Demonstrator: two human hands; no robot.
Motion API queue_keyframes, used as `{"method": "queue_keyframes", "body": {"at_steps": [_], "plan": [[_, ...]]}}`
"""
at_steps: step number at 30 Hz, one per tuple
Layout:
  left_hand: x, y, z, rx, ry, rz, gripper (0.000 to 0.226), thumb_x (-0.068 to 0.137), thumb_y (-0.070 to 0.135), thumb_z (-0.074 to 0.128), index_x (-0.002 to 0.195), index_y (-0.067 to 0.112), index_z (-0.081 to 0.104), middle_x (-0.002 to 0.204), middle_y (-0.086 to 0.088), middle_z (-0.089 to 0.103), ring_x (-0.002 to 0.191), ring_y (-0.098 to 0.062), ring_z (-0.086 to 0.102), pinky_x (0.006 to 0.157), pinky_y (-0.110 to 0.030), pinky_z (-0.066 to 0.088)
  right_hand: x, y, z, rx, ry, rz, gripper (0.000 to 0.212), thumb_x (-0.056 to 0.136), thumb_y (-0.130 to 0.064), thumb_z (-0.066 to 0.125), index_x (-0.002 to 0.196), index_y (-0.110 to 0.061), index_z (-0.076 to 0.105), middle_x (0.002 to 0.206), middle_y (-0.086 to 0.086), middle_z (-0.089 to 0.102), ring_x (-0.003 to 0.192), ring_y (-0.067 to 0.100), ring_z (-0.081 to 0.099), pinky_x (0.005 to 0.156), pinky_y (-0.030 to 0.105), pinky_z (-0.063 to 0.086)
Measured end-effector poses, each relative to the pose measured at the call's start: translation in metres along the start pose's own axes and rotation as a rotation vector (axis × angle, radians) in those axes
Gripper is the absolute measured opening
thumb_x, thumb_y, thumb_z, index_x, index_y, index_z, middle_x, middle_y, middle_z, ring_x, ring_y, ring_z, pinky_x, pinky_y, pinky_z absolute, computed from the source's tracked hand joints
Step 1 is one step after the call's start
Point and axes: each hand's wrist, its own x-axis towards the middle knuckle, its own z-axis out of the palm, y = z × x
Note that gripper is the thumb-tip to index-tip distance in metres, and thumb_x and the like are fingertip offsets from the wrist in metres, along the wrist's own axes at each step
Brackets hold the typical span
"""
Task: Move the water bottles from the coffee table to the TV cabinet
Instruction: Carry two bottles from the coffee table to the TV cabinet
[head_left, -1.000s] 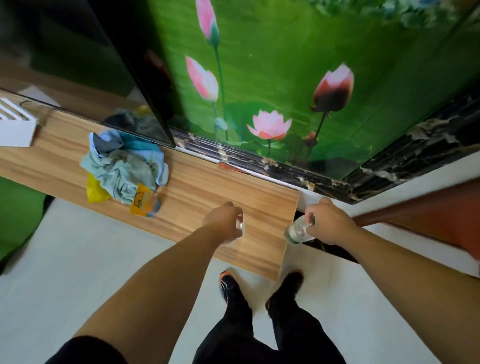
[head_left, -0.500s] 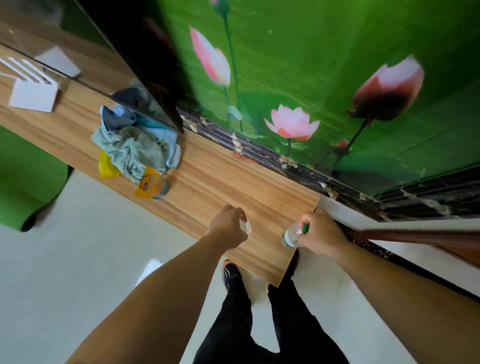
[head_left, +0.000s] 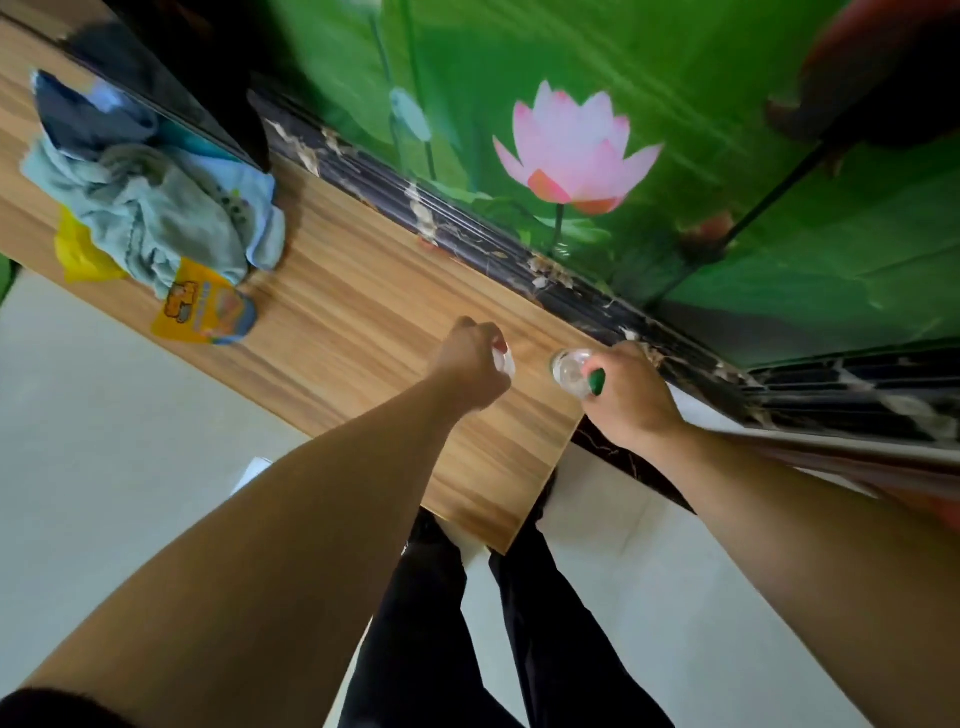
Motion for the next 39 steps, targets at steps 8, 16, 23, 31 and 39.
{"method": "queue_keyframes", "body": {"at_steps": [8, 16, 23, 31, 39], "plan": [[0.034, 0.004, 0.016, -0.021, 0.014, 0.028, 0.045, 0.083, 0.005, 0.061, 0.125, 0.016, 0.06, 0.132, -0.009, 0.048, 0.111, -0.028, 0.058, 0.083, -0.024, 0.045, 0.041, 0.004, 0.013, -0.002, 0.013, -0.035, 0.022, 0.082, -0.01, 0.063, 0.104, -0.01, 0.067, 0.123, 0.015, 0.052, 0.109, 0.034, 0.057, 0.097, 0.036, 0.048], [0.028, 0.02, 0.018, -0.041, -0.027, 0.122, 0.067, 0.084, 0.007, 0.057, 0.146, 0.025, 0.037, 0.147, -0.005, 0.038, 0.124, -0.027, 0.051, 0.092, -0.03, 0.044, 0.036, -0.006, 0.023, 0.019, -0.02, 0.007, 0.034, 0.088, -0.005, 0.056, 0.121, -0.013, 0.058, 0.134, 0.014, 0.042, 0.114, 0.036, 0.053, 0.095, 0.04, 0.048], [-0.001, 0.006, -0.012, 0.024, -0.085, 0.132, 0.077, 0.084, 0.012, 0.058, 0.151, 0.029, 0.024, 0.155, -0.002, 0.031, 0.132, -0.029, 0.046, 0.1, -0.035, 0.044, 0.01, -0.021, -0.006, -0.022, -0.083, 0.029, 0.052, 0.086, -0.023, 0.059, 0.135, -0.021, 0.043, 0.139, 0.011, 0.038, 0.118, 0.035, 0.053, 0.093, 0.041, 0.047], [-0.051, 0.013, -0.117, 0.151, 0.011, 0.14, 0.067, 0.086, 0.02, 0.056, 0.149, 0.025, 0.032, 0.145, -0.008, 0.049, 0.128, -0.028, 0.05, 0.104, -0.039, 0.045, -0.021, -0.101, -0.079, -0.058, -0.017, -0.125, 0.059, 0.08, -0.029, 0.066, 0.135, -0.018, 0.047, 0.13, 0.012, 0.045, 0.114, 0.034, 0.056, 0.098, 0.041, 0.047], [-0.141, 0.006, -0.225, 0.109, 0.305, 0.141, 0.041, 0.083, 0.021, 0.055, 0.123, 0.025, 0.063, 0.121, -0.003, 0.067, 0.112, -0.026, 0.061, 0.097, -0.035, 0.049, -0.08, -0.207, -0.154, -0.282, -0.103, -0.384, 0.047, 0.089, -0.024, 0.059, 0.133, -0.012, 0.048, 0.083, 0.003, 0.057, 0.077, 0.022, 0.05, 0.054, 0.028, 0.035]]}}
